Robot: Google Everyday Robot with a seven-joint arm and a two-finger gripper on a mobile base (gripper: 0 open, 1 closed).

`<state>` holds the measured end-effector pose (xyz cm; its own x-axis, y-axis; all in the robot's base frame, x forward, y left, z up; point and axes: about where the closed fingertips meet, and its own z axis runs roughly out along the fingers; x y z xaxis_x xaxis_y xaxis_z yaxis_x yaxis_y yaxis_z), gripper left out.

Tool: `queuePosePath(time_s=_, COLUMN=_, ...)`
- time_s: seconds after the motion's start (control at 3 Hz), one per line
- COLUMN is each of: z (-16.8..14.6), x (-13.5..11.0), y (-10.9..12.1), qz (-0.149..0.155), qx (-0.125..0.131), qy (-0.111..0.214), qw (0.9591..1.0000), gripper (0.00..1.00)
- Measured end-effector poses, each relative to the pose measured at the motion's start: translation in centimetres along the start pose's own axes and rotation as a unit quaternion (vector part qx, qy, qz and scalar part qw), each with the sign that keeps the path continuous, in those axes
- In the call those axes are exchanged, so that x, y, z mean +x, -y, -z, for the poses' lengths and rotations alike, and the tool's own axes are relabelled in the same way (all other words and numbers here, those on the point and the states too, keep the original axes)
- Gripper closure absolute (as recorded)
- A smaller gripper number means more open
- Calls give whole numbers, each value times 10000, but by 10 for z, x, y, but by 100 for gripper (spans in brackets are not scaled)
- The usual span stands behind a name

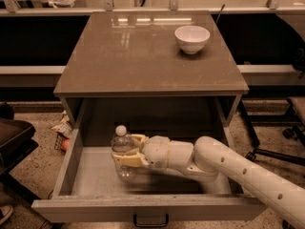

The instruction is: Place water bottle into top drawer

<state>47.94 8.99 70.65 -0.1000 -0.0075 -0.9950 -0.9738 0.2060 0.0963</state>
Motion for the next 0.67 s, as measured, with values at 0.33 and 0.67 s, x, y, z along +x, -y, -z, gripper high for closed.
queuePosePath(time_s=0.33, z=0, x=1, y=-1, qz=38, qx=16, qy=33, qw=10000, gripper=100)
queuePosePath(time_s=0.67, z=-1, x=1, y=-2, qz=42, qx=0, qy=35, qw=10000, gripper=85)
